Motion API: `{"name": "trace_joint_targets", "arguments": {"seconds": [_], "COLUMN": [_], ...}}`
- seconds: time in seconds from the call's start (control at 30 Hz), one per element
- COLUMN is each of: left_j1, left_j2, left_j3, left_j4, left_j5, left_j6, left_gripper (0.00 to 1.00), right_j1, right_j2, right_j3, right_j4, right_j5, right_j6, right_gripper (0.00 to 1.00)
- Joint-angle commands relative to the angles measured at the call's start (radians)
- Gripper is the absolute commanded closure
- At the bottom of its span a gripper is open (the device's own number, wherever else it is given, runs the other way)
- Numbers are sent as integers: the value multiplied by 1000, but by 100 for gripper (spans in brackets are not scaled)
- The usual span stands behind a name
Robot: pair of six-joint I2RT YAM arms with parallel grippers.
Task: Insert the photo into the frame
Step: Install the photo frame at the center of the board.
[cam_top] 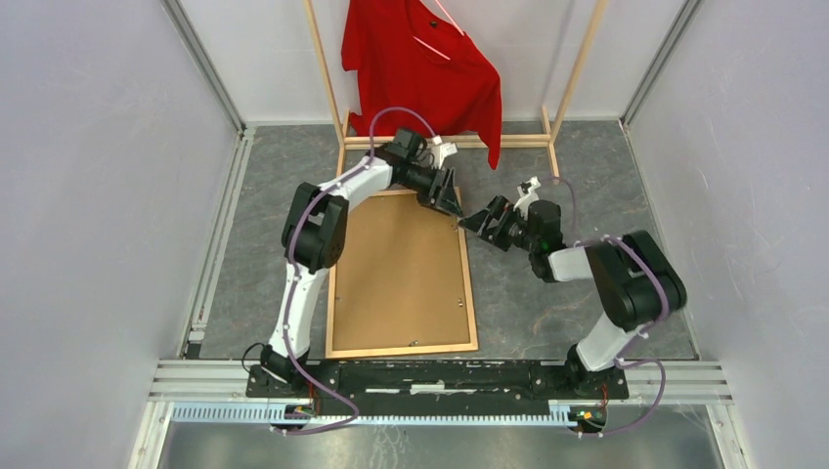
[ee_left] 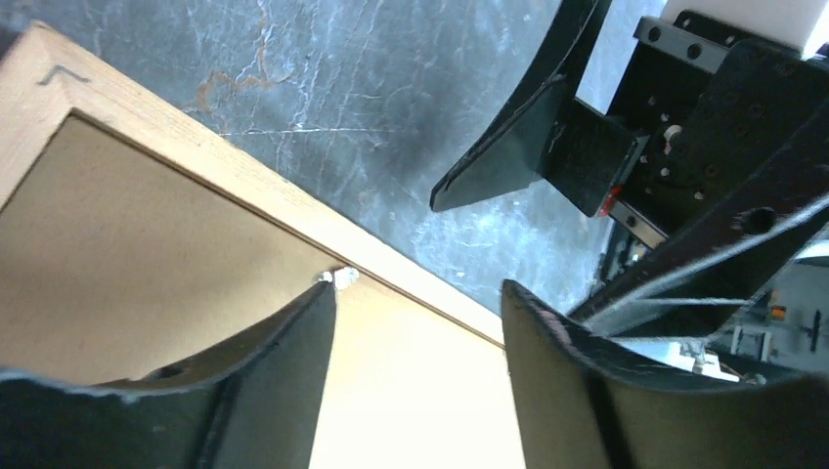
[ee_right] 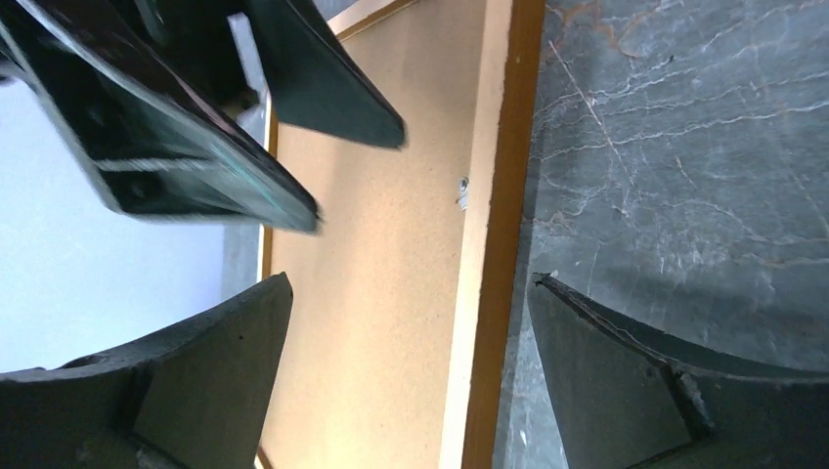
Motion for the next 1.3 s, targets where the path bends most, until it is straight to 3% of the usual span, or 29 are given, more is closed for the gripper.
{"name": "trace_joint_targets", "arguments": {"seconds": [0.0,0.03,0.07,0.23,0.33,0.53,0.63,0.77,1.0,1.13,1.27], "left_j1": [75,93,111,195,278,473,536,568,684,697,697], "left_j2": [-171,-191,-213,-318,-369,-455,-500,-510,-500,-494,-479], "left_j3": [97,102,106,32,-55,-199,-315,-455,-464,-492,-510], "left_j4": [-166,-196,-228,-449,-550,-675,-656,-571,-600,-635,-638], "left_j5": [54,62,64,18,11,-70,-148,-252,-289,-310,-278], "left_j6": [105,128,159,376,483,665,712,712,870,938,938], "left_gripper": [12,3,1,2,5,8,9,19,27,28,35], "right_j1": [-1,6,21,209,287,392,415,417,402,370,363], "right_j2": [-183,-224,-266,-439,-515,-578,-554,-524,-432,-315,-244], "right_j3": [8,8,7,24,-6,-18,9,50,167,242,344], "right_j4": [-344,-410,-485,-803,-918,-987,-1001,-1030,-1036,-980,-997], "right_j5": [82,100,131,398,458,506,506,473,467,388,440], "right_j6": [-230,-270,-301,-466,-491,-502,-507,-516,-535,-528,-558], "right_gripper": [2,2,2,2,2,2,2,2,2,2,2]}}
